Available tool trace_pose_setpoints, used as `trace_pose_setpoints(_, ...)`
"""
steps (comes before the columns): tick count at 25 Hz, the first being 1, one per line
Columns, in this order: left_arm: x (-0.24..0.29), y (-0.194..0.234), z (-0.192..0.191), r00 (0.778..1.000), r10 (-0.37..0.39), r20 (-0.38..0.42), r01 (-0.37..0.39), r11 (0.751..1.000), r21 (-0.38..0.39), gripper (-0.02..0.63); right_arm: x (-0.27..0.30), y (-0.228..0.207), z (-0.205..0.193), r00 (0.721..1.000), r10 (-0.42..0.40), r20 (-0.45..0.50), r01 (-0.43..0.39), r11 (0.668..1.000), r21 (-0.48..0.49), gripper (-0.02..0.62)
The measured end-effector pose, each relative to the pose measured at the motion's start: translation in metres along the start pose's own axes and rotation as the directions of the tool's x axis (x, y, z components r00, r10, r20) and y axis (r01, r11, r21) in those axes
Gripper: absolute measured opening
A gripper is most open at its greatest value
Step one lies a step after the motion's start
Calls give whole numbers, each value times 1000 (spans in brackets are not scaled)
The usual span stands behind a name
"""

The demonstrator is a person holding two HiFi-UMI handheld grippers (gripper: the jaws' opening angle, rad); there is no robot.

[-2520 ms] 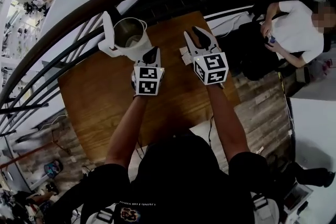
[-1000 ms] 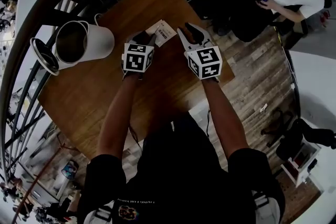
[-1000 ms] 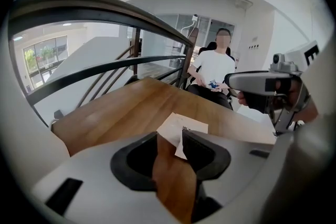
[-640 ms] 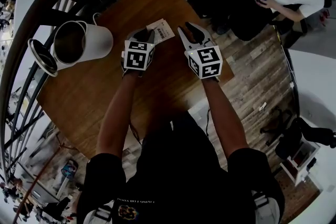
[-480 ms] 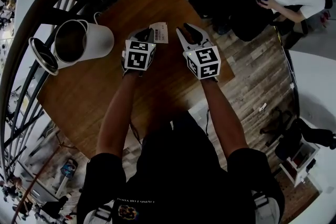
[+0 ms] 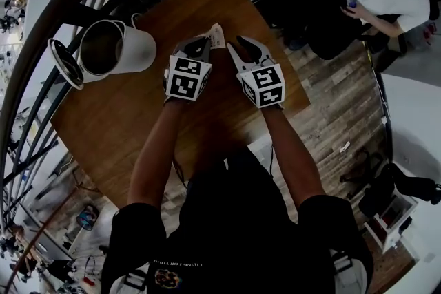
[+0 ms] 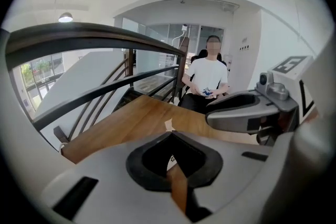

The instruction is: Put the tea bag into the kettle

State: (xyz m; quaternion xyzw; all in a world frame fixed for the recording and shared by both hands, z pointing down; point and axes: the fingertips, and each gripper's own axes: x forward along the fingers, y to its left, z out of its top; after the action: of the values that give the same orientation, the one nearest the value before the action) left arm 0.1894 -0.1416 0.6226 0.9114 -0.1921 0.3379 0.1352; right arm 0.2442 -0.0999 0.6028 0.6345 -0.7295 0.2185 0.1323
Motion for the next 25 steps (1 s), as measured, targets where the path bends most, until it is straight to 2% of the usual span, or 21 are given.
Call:
trace_pose_setpoints(7, -33, -19, 5, 1000, -21, -1, 21, 994, 109, 5, -5, 17, 9, 999, 29, 14, -29, 999, -13, 110)
trace_pose_setpoints(15, -61, -35, -18, 999, -39, -8, 39, 992, 123, 5, -3, 26, 16, 999, 51, 3, -51, 998, -48, 110)
trace_pose_setpoints(25, -86, -48, -43, 998, -55, -7, 55, 990, 128, 5, 12, 54, 19, 987, 149, -54, -153, 985, -78, 109)
